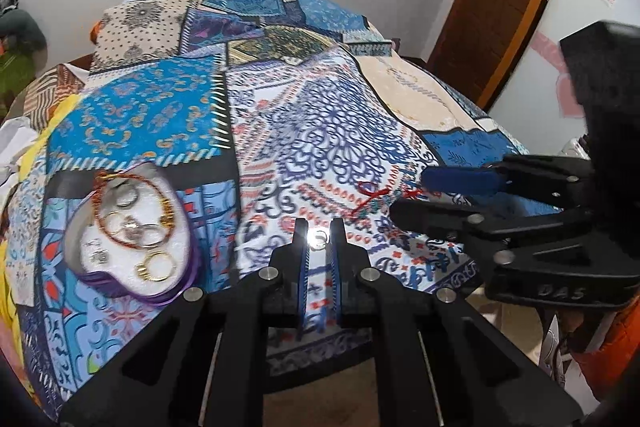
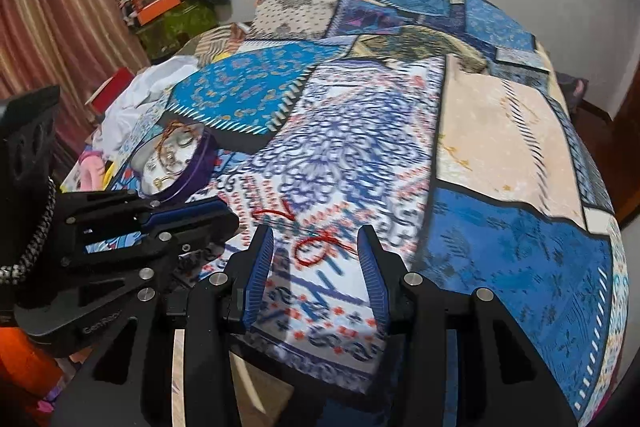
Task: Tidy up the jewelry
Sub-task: 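Grasp the red string bracelet with turquoise beads using the right gripper, then carry the red bracelet in the right gripper over the heart tin and lower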
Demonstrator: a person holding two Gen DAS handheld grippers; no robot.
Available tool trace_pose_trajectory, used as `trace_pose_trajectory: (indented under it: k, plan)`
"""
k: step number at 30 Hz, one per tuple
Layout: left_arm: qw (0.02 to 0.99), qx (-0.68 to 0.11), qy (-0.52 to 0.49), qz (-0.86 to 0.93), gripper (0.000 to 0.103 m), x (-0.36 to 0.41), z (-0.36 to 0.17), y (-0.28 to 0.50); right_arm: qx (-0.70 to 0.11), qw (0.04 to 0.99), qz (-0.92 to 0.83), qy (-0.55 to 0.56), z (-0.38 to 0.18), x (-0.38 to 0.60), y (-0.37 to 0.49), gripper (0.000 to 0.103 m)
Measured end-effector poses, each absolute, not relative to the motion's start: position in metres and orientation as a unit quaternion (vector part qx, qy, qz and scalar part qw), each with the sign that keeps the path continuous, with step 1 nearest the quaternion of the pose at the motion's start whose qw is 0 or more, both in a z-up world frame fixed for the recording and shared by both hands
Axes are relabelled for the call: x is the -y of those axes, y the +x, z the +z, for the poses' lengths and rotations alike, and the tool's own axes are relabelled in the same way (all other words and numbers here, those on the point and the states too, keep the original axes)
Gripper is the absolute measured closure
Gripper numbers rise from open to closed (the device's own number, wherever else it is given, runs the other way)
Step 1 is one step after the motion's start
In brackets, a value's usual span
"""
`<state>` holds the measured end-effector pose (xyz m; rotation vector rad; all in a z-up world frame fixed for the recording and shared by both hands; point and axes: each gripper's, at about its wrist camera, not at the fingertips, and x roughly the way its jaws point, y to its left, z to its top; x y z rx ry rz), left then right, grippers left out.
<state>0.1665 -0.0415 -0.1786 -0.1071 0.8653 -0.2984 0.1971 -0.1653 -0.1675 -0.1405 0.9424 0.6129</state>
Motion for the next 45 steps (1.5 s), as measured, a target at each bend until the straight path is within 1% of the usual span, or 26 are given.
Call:
trace_pose_trajectory:
  k: [5,8,9,10,12,13,15,24,38,45]
  plan:
    - [0.901,-0.408,-0.056,-0.137,0.094,0.031,-0.171,0.161,-0.446,0.842,0.292,-0.084,-0.178,0.149,0.201,0.063]
    - [0.902,-0.406,-0.060,-0.135,0.094,0.028,-0.170,0.159,-0.447,0.841,0.295,-0.072,-0.179,0.149,0.204,0.064]
    - [0.902,-0.406,-0.062,-0.134,0.094,0.028,-0.169,0.158,-0.448,0.842,0.294,-0.067,-0.179,0.151,0.206,0.070]
    - [0.902,-0.406,-0.064,-0.135,0.094,0.027,-0.169,0.158,-0.449,0.842,0.292,-0.065,-0.180,0.152,0.206,0.073]
    - [0.902,-0.405,-0.066,-0.134,0.094,0.027,-0.168,0.155,-0.451,0.843,0.286,-0.062,-0.181,0.153,0.207,0.091]
    - [0.902,-0.404,-0.068,-0.134,0.094,0.028,-0.167,0.153,-0.451,0.844,0.285,-0.062,-0.182,0.153,0.207,0.094]
    - [0.904,-0.400,-0.068,-0.135,0.094,0.027,-0.163,0.150,-0.449,0.845,0.283,-0.061,-0.181,0.153,0.207,0.096]
    - [0.914,-0.380,-0.067,-0.122,0.094,0.017,-0.144,0.135,-0.437,0.853,0.281,-0.044,-0.165,0.160,0.198,0.097]
    - [0.929,-0.347,-0.073,-0.107,0.094,0.000,-0.117,0.114,-0.367,0.885,0.282,-0.048,-0.108,0.157,0.175,0.097]
    - [0.939,-0.322,-0.076,-0.089,0.094,-0.020,-0.101,0.104,-0.334,0.895,0.292,-0.050,-0.084,0.144,0.166,0.097]
